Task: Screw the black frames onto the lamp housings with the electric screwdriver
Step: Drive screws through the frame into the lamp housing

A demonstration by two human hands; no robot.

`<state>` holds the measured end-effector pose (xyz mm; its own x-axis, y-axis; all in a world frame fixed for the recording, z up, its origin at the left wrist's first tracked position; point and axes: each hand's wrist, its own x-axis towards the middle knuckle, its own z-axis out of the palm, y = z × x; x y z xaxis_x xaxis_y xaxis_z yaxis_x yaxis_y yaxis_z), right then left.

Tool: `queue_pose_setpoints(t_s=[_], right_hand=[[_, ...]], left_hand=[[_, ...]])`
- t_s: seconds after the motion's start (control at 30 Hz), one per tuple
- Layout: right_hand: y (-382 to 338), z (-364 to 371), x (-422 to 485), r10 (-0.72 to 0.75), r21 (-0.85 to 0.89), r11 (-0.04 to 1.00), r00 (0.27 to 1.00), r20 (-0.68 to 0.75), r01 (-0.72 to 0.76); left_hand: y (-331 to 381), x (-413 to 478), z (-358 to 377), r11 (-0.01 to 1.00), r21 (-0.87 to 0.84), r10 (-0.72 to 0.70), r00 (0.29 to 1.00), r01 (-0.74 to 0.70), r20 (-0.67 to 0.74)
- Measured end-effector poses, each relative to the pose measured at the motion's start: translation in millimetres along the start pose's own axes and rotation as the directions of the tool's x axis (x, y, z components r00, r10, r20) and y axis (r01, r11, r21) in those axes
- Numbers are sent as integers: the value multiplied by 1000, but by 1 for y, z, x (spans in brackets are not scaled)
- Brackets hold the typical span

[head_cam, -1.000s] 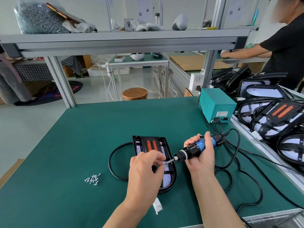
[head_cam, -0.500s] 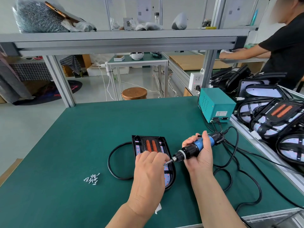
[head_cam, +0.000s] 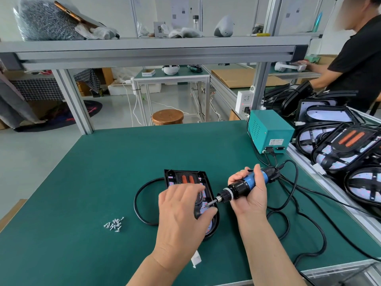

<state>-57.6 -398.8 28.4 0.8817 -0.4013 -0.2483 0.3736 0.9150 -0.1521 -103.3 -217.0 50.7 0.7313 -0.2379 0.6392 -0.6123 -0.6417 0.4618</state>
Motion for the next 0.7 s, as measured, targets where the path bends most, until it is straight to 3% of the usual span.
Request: queue_pose_setpoints(t_s=[0.07, 0.1, 0.17, 0.2, 0.27, 0.4, 0.57, 0.7], right_hand=[[0, 1, -1, 7, 1, 1000, 1000, -5, -7], [1, 1, -1, 9, -2, 1000, 1000, -8, -9], [1, 1, -2, 7, -15, 1000, 1000, -10, -7], [1, 0, -2, 4, -22, 1000, 1000, -11, -4], [0, 1, -3, 3, -39, 999, 1000, -7, -3], [0, 4, -7, -20, -93, 995, 1000, 5, 20], [-6, 23, -13, -151, -248, 955, 987, 51, 160], [-12, 53, -19, -288, -427, 835, 937, 199, 347]], left_hand=[[-6, 7, -5, 975, -84, -212, 976, 208, -49], [-12, 13, -8, 919, -137, -374, 927, 369, -16], [-27, 26, -12, 751, -168, -623, 770, 638, 137], [-34, 31, -12, 695, -134, -674, 706, 706, 218], [-42, 38, -9, 648, -76, -695, 629, 758, 348], [-48, 36, 4, 578, -120, -678, 557, 807, 479], [-56, 34, 9, 496, -236, -669, 541, 835, 509], [-57, 33, 11, 492, -241, -670, 540, 837, 509]])
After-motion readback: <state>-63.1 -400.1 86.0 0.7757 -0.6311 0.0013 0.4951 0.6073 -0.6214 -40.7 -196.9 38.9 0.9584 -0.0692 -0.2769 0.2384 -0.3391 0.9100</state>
